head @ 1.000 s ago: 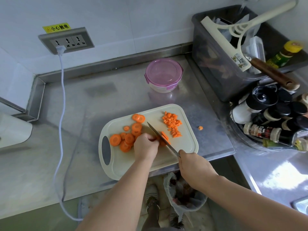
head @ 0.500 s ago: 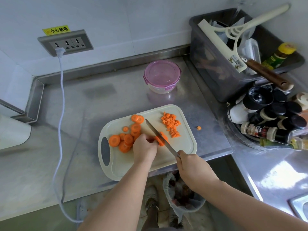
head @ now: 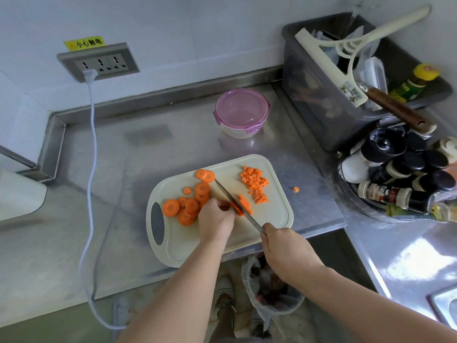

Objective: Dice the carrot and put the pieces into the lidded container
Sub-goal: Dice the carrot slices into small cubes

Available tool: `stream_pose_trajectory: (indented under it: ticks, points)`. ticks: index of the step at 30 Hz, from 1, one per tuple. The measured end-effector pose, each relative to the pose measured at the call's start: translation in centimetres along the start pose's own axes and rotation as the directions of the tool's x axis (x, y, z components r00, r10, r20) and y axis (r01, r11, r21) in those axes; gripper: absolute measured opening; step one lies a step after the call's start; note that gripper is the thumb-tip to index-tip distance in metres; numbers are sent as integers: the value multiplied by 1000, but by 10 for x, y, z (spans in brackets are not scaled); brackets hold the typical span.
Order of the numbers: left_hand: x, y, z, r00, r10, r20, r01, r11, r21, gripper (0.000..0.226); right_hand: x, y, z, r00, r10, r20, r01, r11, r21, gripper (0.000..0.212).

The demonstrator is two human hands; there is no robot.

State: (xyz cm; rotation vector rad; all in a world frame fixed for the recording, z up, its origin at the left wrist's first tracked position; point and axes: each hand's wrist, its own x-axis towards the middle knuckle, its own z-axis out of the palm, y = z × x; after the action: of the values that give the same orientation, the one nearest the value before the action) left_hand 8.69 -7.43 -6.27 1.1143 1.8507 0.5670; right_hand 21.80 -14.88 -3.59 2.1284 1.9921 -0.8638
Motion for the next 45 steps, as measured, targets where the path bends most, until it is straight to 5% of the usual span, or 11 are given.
stream_pose_trajectory:
  ticks: [24,36,45]
  points:
    - [-1,0,0,1000,5,11,-5,999,-36,9,5,0,-1,999,-3,51,8,996,-86,21]
    - [2,1,-1,1000,9,-9,-9,999,48,8,11,-1,1,991,30,131,-11,989,-145,38]
    - [1,2,-1,1000,13,-1,-13,999,41,7,12,1,-4,997,23,69,-26,999,37,20]
